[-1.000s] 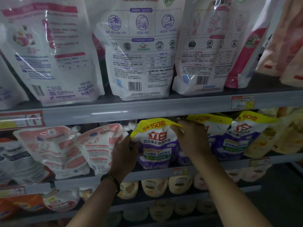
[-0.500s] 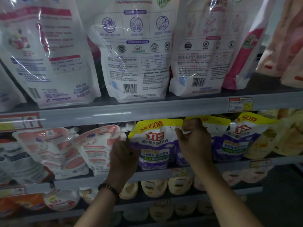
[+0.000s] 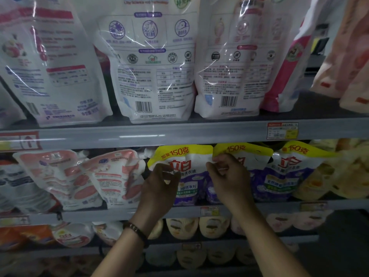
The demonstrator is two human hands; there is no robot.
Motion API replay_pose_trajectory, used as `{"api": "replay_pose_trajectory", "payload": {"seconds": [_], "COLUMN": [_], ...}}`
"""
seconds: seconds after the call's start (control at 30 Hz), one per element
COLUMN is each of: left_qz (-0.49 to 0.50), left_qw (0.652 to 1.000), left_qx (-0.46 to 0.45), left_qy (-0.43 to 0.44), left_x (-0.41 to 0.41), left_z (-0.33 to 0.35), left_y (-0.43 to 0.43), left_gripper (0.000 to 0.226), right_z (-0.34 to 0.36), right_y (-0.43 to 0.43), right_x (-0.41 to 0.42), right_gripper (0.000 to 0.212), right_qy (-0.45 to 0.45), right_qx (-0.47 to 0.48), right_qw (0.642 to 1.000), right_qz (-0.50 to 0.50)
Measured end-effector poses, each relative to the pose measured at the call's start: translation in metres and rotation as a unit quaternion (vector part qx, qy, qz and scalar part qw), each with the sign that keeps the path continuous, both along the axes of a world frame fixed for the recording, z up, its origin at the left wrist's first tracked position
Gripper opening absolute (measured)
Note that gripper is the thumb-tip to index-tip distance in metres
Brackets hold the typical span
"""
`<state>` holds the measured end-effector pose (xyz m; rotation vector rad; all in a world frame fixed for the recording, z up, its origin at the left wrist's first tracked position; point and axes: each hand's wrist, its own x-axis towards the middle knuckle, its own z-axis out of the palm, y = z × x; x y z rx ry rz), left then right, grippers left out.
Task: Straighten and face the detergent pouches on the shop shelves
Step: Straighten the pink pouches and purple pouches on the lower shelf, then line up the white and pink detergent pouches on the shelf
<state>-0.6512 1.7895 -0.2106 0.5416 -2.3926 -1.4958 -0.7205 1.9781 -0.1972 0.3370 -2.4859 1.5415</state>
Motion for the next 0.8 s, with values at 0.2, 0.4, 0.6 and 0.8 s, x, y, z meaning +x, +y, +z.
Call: {"api": "replay_pose_trajectory", "payload": {"seconds": [0.2,0.4,0.6,0.8], "left_qz": [-0.038,-0.100,-0.149,-0.175], "left_qw": [0.999,0.992,0.984,0.974], "left_qx": [0.024,0.045,0.037,0.063], "left_qy": [0.022,0.060,0.090,0.131], "left_x": [0.004,0.014,0.024,0.026], "left_z": [0.035,0.074,0.116,0.141], "left_y": [0.029,0.048,0.065,0.076], "left_gripper": [0.002,0.011,0.009,0.009], "right_z": [0.015,0.041,0.098,0.142], "right_y": [0.017,0.030,0.048,0.071], "right_x": [0.008,0.037,0.060,0.069], "right_gripper": [0.007,0.008,0.004,0.006], "right_qy": [-0.008,-0.023,0.012,0.060], "right_qx": [-0.009,-0.037,-0.065,-0.068], "right_qw": [0.999,0.998,0.998,0.996], "right_qz": [0.033,0.042,0.020,-0.009]}}
